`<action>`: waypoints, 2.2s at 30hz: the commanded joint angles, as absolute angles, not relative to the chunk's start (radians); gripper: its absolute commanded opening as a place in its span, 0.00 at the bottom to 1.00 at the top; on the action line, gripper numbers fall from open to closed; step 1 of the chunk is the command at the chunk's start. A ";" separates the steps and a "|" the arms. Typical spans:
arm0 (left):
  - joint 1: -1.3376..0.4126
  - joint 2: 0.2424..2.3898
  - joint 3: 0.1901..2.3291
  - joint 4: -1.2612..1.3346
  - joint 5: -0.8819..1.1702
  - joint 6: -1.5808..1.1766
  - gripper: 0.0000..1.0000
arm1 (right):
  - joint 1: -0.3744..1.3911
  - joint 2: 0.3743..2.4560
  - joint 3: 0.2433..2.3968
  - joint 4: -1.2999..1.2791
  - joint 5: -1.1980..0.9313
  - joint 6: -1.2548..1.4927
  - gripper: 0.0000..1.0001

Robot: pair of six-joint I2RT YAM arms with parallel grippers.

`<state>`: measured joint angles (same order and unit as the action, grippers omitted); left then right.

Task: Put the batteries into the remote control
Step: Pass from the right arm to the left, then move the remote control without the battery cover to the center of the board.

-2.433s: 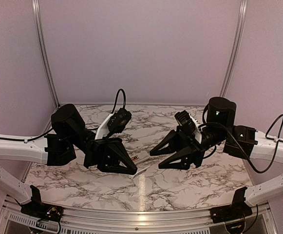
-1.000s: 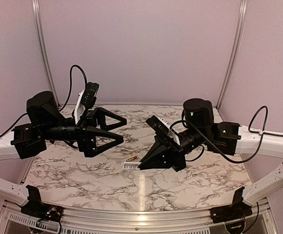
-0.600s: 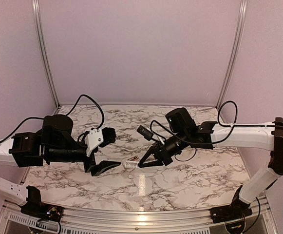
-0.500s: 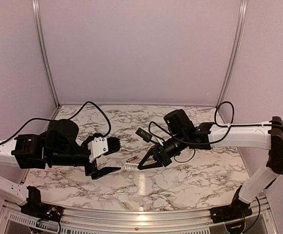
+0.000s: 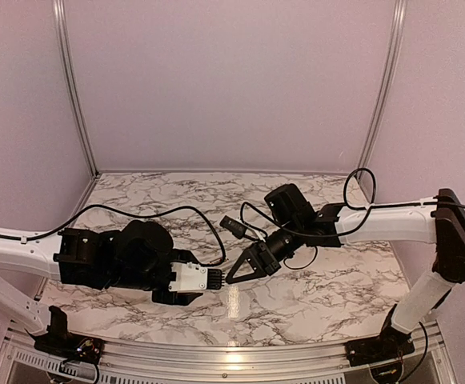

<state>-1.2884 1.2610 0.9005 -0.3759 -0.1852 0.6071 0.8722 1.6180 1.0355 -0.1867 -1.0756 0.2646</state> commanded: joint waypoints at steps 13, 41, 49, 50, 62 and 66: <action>-1.330 1.357 1.000 -0.337 -0.215 0.672 0.29 | 0.870 1.635 1.033 -0.166 -1.099 0.275 0.00; -1.039 1.776 1.274 -0.619 -0.083 0.038 0.17 | 0.510 1.580 0.935 0.040 -0.754 0.359 0.59; -0.987 1.927 1.427 -0.725 -0.080 0.085 0.20 | 0.486 1.597 0.906 0.088 -0.735 0.382 0.58; -0.981 1.946 1.448 -0.740 -0.078 0.092 0.20 | 0.481 1.600 0.901 0.093 -0.736 0.387 0.58; -0.950 2.046 1.585 -0.830 -0.011 0.132 0.20 | 0.430 1.637 0.881 0.164 -0.775 0.414 0.53; -0.927 2.030 1.588 -0.825 -0.003 0.126 0.20 | 0.432 1.733 0.918 0.227 -0.805 0.444 0.51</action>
<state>-0.9485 2.0296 1.5604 -0.7921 -0.0296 0.1192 0.4389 1.6409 0.8688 0.1570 -0.7719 0.4103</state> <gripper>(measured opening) 0.245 0.521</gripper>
